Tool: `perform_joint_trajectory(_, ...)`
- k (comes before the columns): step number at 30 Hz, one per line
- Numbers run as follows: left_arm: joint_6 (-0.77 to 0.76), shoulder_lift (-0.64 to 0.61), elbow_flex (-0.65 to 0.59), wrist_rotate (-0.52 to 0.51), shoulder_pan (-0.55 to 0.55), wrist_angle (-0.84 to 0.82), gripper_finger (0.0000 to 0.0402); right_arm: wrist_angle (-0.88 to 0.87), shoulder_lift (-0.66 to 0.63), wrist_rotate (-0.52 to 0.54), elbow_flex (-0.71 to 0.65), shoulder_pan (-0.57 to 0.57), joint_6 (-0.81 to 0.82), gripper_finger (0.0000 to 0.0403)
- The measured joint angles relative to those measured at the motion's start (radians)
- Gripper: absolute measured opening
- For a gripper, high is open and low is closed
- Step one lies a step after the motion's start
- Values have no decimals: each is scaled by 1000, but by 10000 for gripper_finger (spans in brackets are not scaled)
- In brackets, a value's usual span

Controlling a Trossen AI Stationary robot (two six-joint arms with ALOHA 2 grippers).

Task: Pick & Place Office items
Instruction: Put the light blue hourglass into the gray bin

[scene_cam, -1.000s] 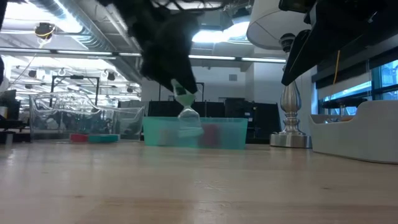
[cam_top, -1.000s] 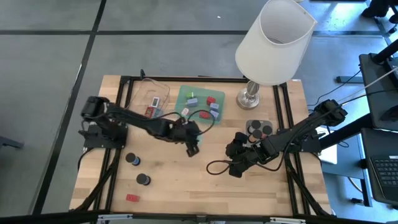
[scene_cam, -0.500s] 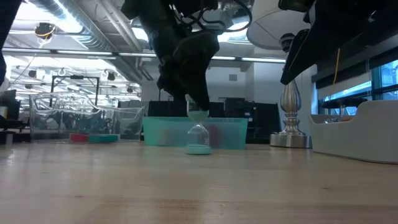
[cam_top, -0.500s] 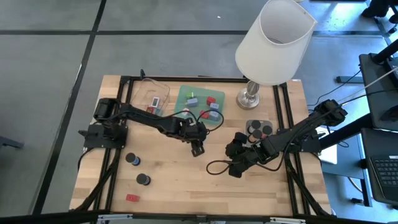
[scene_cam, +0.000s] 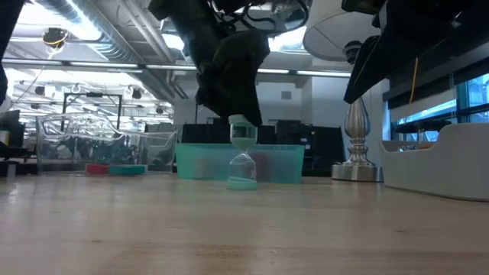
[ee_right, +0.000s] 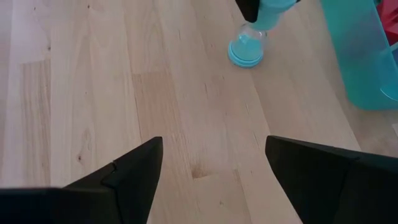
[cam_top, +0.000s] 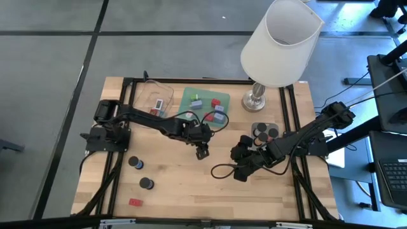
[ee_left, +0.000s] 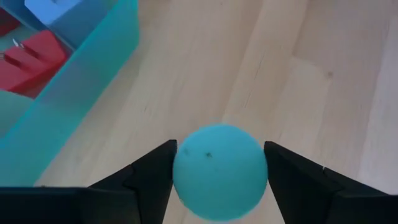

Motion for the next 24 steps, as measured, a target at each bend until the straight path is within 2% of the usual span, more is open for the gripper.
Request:
perform_joint_trajectory(4, 3, -21, 3, 3, 1, -8, 244, 0, 0, 0, 0, 0, 0, 288)
perform_joint_trajectory(10, 26, -98, 80, -22, 1, -148, 245, 14, 0, 10, 0, 0, 0, 288)
perform_joint_trajectory(17, 34, -262, 85, -208, -35, -242, 227, 194, 0, 132, 0, 0, -2, 288)
perform_joint_trajectory(24, -76, -431, -43, -442, -139, -271, 212, 314, 0, 238, 0, -28, -56, 288)
